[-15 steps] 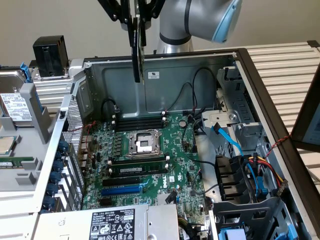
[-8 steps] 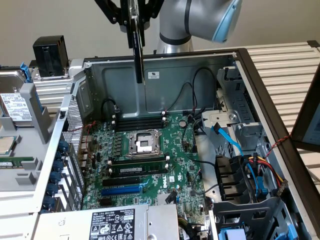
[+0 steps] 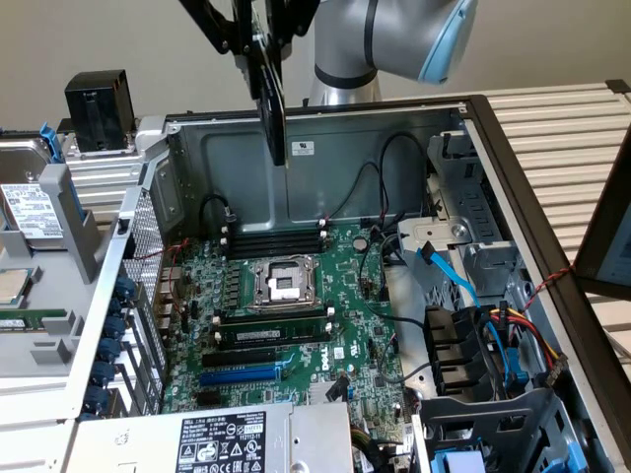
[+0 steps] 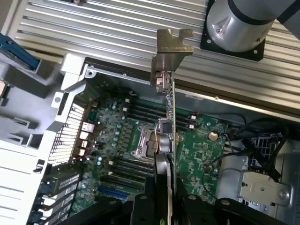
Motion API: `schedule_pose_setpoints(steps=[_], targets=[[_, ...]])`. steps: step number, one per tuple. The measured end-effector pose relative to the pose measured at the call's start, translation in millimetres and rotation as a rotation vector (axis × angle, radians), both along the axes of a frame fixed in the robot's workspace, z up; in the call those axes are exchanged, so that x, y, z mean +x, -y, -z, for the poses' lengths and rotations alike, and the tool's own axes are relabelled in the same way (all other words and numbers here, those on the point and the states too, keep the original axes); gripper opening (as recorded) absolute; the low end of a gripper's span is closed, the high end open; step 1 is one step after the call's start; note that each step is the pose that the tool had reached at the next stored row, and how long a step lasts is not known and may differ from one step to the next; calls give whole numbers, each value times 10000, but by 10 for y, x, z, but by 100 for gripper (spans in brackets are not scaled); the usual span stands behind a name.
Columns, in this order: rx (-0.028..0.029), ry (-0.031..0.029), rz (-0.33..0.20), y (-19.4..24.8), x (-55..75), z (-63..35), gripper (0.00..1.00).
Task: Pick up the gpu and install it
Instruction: 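Insert the gpu into the slot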
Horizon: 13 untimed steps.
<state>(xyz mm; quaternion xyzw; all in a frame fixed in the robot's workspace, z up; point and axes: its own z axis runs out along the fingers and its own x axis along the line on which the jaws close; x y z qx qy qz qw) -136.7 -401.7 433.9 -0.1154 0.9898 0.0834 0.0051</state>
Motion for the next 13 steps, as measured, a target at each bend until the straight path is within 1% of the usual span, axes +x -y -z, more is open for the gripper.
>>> schedule_pose_setpoints(steps=[13], targets=[[0,-1,-2365,0,0,13,27]])
